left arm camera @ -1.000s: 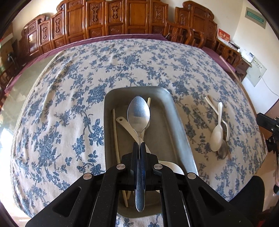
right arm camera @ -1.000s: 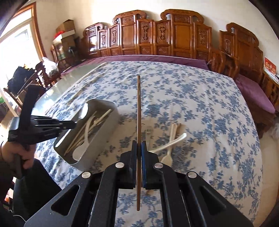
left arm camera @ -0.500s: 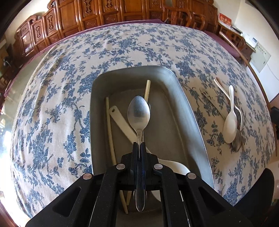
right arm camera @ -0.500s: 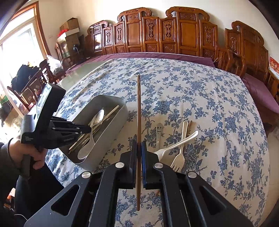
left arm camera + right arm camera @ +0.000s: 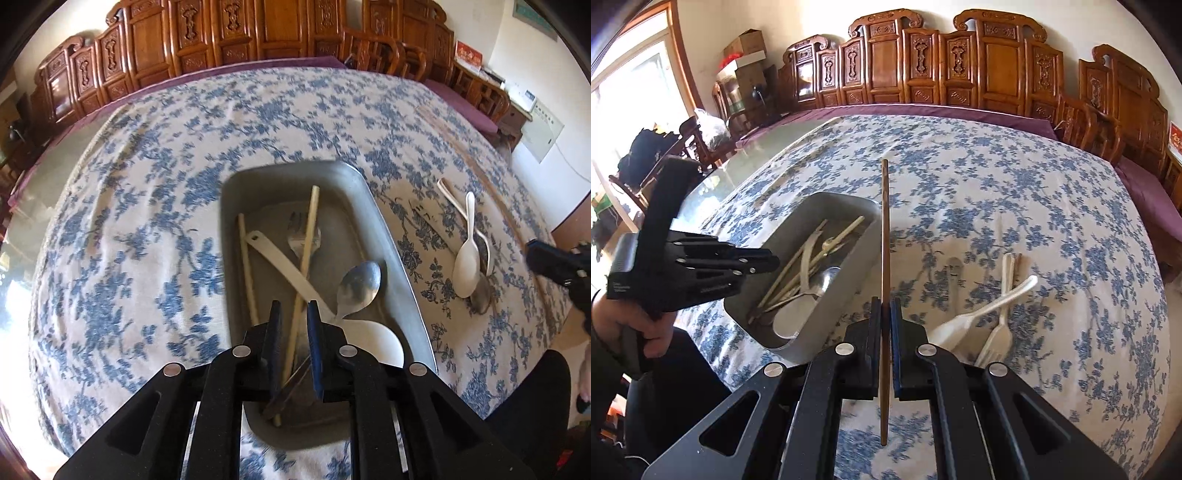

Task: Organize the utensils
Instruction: 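Lower the bamboo chopstick into the grey tray and open the right tool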

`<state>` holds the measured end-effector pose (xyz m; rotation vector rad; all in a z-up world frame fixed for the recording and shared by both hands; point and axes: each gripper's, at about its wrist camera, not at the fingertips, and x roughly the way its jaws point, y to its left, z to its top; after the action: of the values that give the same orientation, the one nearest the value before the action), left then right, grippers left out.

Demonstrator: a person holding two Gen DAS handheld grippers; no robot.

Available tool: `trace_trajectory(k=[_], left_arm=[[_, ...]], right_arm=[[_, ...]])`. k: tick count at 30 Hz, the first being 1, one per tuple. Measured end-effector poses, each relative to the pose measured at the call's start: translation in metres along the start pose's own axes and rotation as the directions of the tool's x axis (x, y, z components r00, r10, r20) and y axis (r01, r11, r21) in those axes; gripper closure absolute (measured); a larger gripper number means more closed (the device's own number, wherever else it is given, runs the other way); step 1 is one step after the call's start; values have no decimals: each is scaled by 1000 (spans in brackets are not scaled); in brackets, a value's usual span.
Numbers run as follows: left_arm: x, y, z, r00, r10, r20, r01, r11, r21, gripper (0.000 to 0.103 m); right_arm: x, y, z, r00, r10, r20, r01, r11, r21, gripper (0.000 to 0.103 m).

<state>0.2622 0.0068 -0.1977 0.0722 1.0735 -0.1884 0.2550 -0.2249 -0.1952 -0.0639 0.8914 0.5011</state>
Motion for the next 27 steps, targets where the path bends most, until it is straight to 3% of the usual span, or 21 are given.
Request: trace_trajectory(k=[17,21,27], left_arm=[[-67,58,-16,995,18,100,-14,999,-35,90],[-73,68,-18,994,21,111,-15,999,-51,82],[-75,76,-21,993,18,115,-11,998,-57,81]], right_arm=[[62,60,25,992,94,-88,-90,995,47,97],[79,64,29,988,96,-122,-86,993,78,97],[100,69,34,983,105,-154,-87,989,120,97]])
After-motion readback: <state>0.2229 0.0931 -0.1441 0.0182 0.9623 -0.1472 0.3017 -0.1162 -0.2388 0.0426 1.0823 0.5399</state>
